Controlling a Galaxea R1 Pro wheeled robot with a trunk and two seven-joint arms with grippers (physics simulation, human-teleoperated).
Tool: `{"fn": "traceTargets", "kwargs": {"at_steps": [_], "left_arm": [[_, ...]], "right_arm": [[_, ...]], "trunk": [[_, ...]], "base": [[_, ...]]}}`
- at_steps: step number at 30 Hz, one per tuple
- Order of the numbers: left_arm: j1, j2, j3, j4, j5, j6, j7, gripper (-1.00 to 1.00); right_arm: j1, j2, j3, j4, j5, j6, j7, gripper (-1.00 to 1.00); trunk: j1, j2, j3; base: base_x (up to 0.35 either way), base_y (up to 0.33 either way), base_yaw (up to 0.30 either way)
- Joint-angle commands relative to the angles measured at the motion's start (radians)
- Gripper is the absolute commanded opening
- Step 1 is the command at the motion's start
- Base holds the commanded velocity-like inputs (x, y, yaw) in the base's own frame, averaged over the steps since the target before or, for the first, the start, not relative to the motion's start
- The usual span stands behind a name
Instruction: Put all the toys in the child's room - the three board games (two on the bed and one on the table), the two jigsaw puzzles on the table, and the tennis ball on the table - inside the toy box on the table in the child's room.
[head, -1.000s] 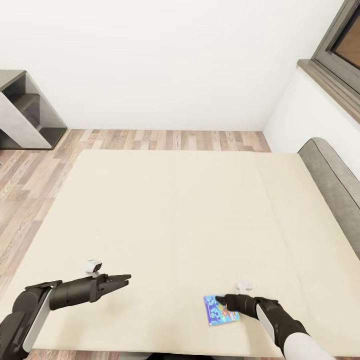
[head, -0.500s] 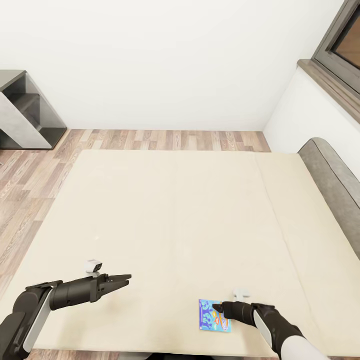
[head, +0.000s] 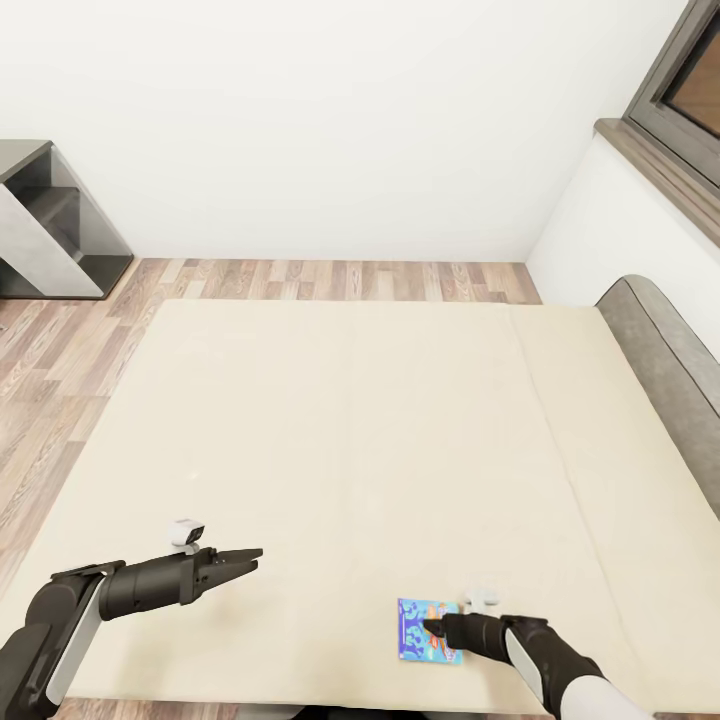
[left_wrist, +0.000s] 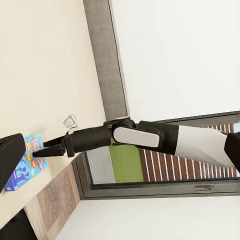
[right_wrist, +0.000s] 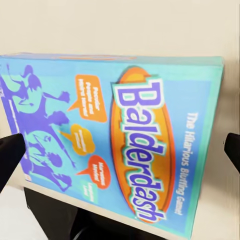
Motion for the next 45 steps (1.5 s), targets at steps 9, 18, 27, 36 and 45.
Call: {"fn": "traceTargets", "kwargs": {"at_steps": [9,18,27,36,45], "left_arm": [[0.000,0.000,0.000,0.000,0.001,0.010,-0.003,1.00],[0.000,0.000,0.000,0.000,0.001,0.010,-0.002,1.00],[0.000,-0.001,0.000,0.000,-0.001,0.010,-0.002,1.00],[0.000,-0.001,0.000,0.000,-0.001,0.010,-0.002,1.00],[0.000,-0.001,0.000,0.000,-0.001,0.010,-0.003,1.00]], "right_arm": [[0.000,0.008,-0.008,0.007,0.007,0.002,0.007,1.00],[0.003,0.009,-0.008,0.007,0.004,-0.034,0.009,1.00],[0.007,0.009,-0.008,0.007,0.004,-0.056,0.011,1.00],[0.009,0.007,-0.009,0.007,0.004,-0.071,0.021,1.00],[0.009,0.007,-0.010,0.007,0.004,-0.070,0.023,1.00]], "trunk": [[0.000,-0.001,-0.001],[0.000,-0.001,-0.001],[0.000,-0.001,-0.001],[0.000,-0.001,-0.001],[0.000,-0.001,-0.001]], "base": [[0.000,0.000,0.000],[0.000,0.000,0.000],[0.000,0.000,0.000],[0.000,0.000,0.000],[0.000,0.000,0.000]]}}
